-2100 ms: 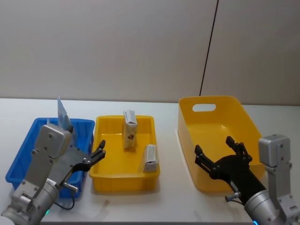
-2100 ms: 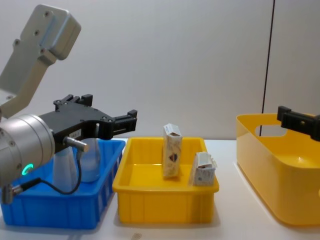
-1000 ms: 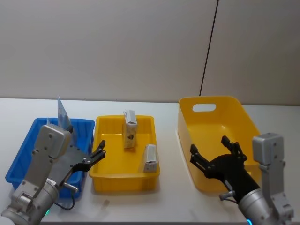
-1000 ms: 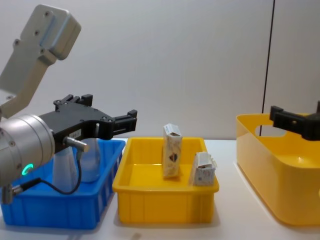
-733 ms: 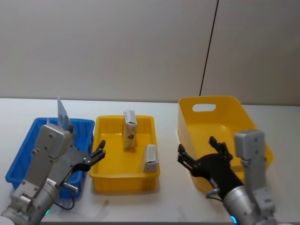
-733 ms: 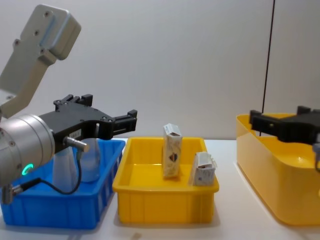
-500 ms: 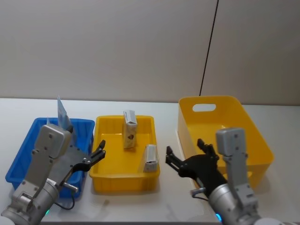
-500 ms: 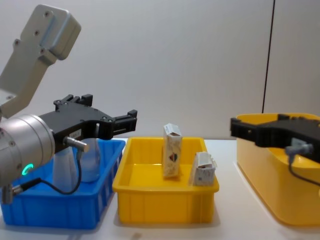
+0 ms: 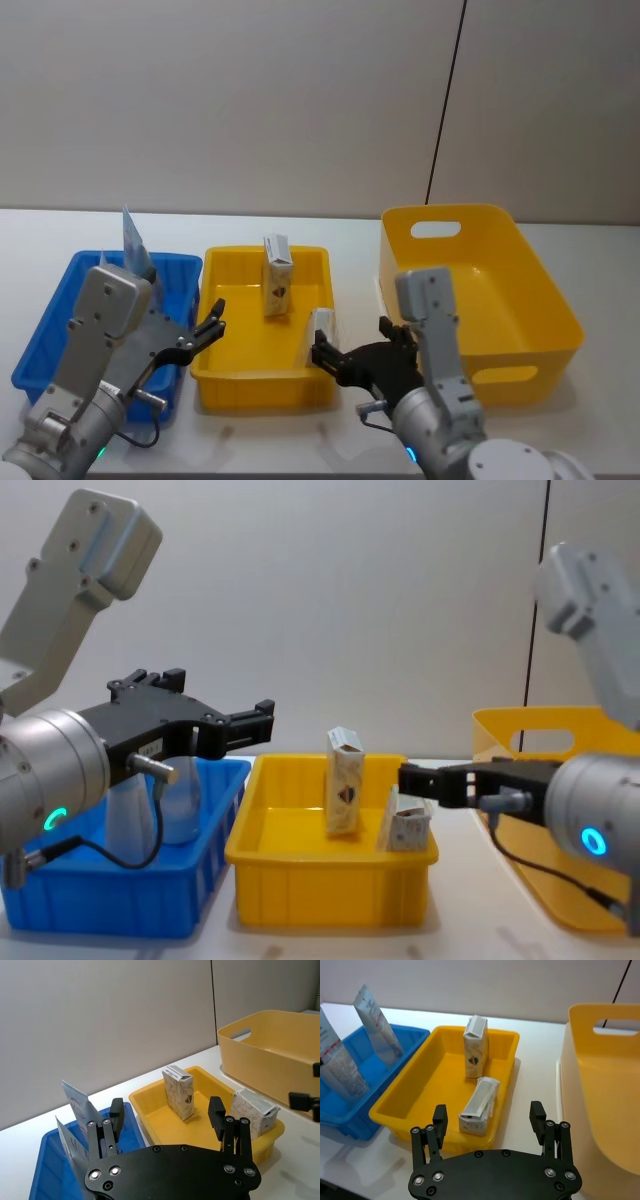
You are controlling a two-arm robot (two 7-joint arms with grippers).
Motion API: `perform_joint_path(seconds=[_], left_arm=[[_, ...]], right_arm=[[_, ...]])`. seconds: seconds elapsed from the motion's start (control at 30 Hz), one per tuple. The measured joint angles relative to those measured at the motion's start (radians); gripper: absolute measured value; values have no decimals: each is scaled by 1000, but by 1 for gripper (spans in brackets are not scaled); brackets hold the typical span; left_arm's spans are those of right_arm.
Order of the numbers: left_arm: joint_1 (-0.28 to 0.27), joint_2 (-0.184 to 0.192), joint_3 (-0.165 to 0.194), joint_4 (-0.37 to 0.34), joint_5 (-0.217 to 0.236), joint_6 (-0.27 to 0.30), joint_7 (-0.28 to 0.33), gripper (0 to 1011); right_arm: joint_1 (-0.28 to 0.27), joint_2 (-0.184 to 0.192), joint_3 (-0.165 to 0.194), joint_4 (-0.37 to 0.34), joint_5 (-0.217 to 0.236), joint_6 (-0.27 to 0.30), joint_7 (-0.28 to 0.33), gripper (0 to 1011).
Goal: Bimanual collaborative sorting of washing and personal care products
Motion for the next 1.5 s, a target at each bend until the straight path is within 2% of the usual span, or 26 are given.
perform_joint_path(seconds=[0.23,0.53,0.93,1.5], left_arm=[[0,0,0,0,0,0,0,1001],[0,0,0,0,0,0,0,1001],[0,0,0,0,0,0,0,1001],[0,0,0,0,0,0,0,1001]], right_arm=[[43,-57,-2,66,-3,59,-33,1004],[90,-110,5,143,-8,79,-60,1004],[148,-156,16,233,-2,96,-55,1004],[211,-199,32,338,3,125,-48,1004]])
